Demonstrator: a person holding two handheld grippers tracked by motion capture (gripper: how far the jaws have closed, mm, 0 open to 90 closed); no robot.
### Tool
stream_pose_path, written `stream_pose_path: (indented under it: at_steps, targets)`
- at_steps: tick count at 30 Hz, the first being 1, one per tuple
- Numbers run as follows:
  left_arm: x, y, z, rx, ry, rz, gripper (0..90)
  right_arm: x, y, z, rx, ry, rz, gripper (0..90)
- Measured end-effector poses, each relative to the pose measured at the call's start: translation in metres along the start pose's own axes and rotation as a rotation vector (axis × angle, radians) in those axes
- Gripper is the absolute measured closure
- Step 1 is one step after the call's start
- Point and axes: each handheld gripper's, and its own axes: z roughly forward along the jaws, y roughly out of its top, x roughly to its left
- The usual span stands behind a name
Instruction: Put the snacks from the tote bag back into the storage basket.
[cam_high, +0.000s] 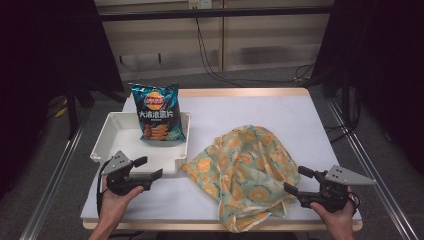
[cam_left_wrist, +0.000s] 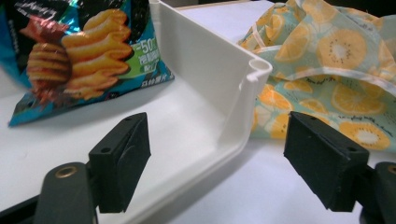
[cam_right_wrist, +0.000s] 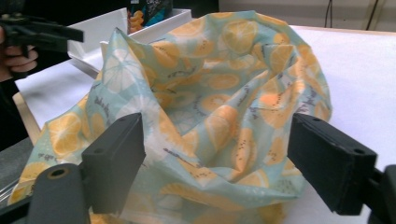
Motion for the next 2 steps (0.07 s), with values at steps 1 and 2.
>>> stream_pose_path:
  at_steps: [1,2]
  targets:
    - [-0.001,-0.0025,-0.0023,0.001,0.0,0.002,21.8,-0.0004,0.0002,-0.0005,0.0,-0.004,0.003,19.1]
    - [-0.0023,-0.0046,-0.0036,-0.001,0.014,0.012,21.7,-0.0011,0.0004,-0.001,-0.001,-0.008,0.002,19.4]
